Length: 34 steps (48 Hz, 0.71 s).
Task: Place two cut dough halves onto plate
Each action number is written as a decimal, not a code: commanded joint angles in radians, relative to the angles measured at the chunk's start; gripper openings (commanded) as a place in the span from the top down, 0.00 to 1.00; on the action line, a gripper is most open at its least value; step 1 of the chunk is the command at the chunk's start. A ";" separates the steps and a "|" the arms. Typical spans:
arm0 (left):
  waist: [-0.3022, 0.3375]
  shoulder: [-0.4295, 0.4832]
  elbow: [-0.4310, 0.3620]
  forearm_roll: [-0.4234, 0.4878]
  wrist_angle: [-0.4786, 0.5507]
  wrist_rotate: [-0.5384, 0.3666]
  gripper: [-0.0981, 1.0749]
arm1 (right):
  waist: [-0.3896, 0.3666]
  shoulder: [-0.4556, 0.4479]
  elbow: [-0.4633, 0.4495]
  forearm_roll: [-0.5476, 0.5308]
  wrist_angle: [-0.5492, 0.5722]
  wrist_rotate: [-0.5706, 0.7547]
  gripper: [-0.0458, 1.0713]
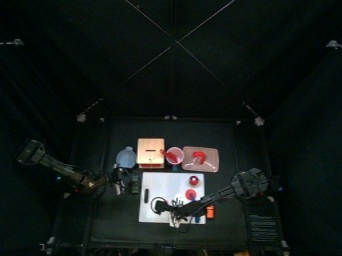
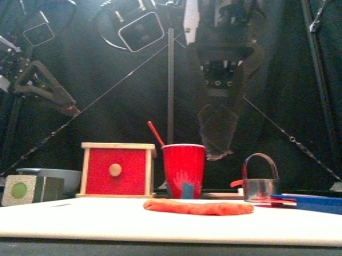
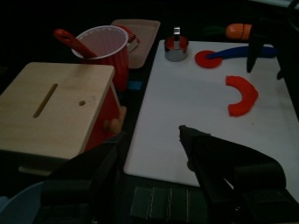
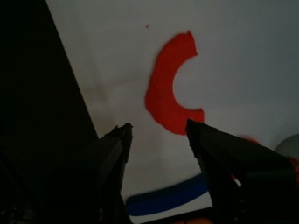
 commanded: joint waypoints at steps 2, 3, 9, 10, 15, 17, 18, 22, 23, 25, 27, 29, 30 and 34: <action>0.002 0.002 -0.008 0.003 -0.005 0.002 0.17 | -0.003 -0.003 -0.049 -0.018 0.000 -0.014 0.18; 0.002 0.002 -0.008 0.002 -0.005 0.002 0.17 | -0.003 0.000 -0.052 -0.021 0.000 -0.015 0.18; 0.002 0.002 -0.012 0.002 -0.005 0.002 0.17 | -0.005 0.011 -0.055 -0.029 -0.011 -0.034 0.18; 0.002 0.002 -0.012 0.002 -0.005 0.002 0.17 | -0.005 0.012 -0.055 -0.029 -0.015 -0.037 0.18; 0.003 0.002 -0.011 0.002 -0.005 0.002 0.17 | -0.011 0.020 -0.038 -0.026 -0.054 -0.049 0.18; 0.002 0.002 -0.012 0.002 -0.005 0.002 0.17 | -0.015 0.023 -0.029 -0.026 -0.072 -0.049 0.18; 0.003 0.002 -0.012 0.002 -0.005 0.002 0.17 | -0.018 0.023 -0.025 -0.026 -0.081 -0.049 0.18; 0.002 0.002 -0.012 0.002 -0.005 0.002 0.17 | -0.034 0.026 0.005 -0.026 -0.117 -0.049 0.18; 0.003 0.002 -0.012 0.002 -0.005 0.002 0.17 | -0.037 0.026 0.012 -0.026 -0.123 -0.048 0.18; 0.002 0.002 -0.012 0.002 -0.005 0.002 0.17 | -0.044 0.026 0.028 -0.023 -0.138 -0.046 0.18; 0.003 0.002 -0.012 0.002 -0.005 0.002 0.17 | -0.052 0.025 0.043 -0.020 -0.152 -0.046 0.18; 0.003 0.002 -0.011 0.002 -0.005 0.002 0.17 | -0.058 0.023 0.055 -0.012 -0.167 -0.048 0.18; 0.002 0.002 -0.011 0.002 -0.005 0.002 0.17 | -0.060 0.023 0.061 -0.009 -0.175 -0.048 0.18; 0.002 0.002 -0.009 0.002 -0.005 0.002 0.17 | -0.071 0.018 0.086 0.002 -0.206 -0.048 0.19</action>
